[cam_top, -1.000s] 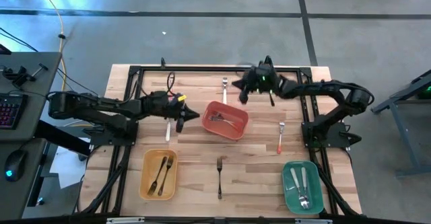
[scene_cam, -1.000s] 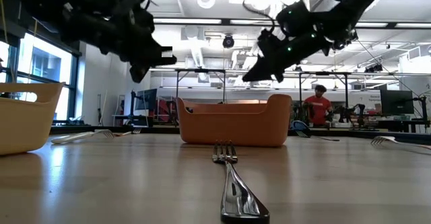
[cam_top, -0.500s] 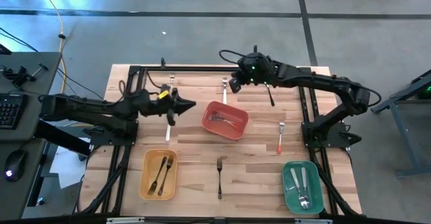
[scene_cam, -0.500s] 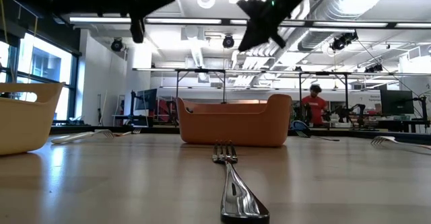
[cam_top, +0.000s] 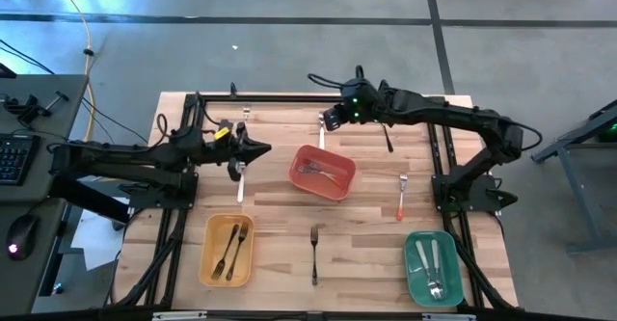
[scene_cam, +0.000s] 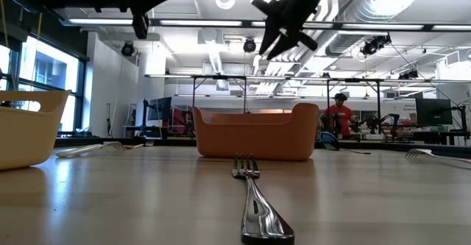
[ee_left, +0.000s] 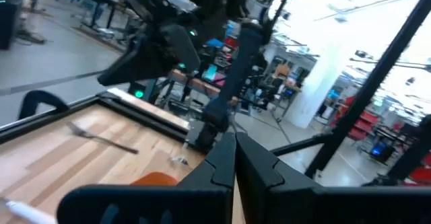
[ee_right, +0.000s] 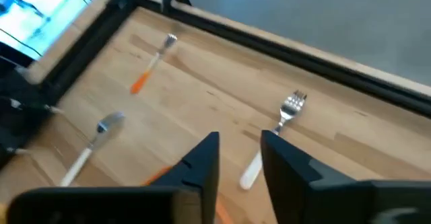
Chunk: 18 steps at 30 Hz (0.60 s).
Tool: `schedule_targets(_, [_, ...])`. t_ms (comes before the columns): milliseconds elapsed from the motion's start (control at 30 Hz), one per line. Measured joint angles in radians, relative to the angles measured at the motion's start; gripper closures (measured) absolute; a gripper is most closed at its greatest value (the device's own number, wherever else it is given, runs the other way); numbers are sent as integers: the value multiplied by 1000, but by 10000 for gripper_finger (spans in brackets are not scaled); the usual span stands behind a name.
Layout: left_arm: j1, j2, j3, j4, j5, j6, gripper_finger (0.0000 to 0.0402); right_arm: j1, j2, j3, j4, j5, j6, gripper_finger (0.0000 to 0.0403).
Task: Sort silverware by color (type)
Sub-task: Put the top white fork into the green bin
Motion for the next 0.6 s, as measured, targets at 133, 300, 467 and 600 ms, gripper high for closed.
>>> schedule_targets(133, [29,-1,0,-24,-5,8,401,-19,69,0,-7,-28,-1,275])
schedule_targets(300, [40,2,0,-31,-138,-37,401,-43,164,-2,-11,-86,1,267])
schedule_targets(467, [58,6,0,-32,-177,46,401,-80,276,-2,28,-102,68,267])
schedule_targets(600, [96,7,0,-79,-224,44,401,-116,372,-2,93,-110,132,267])
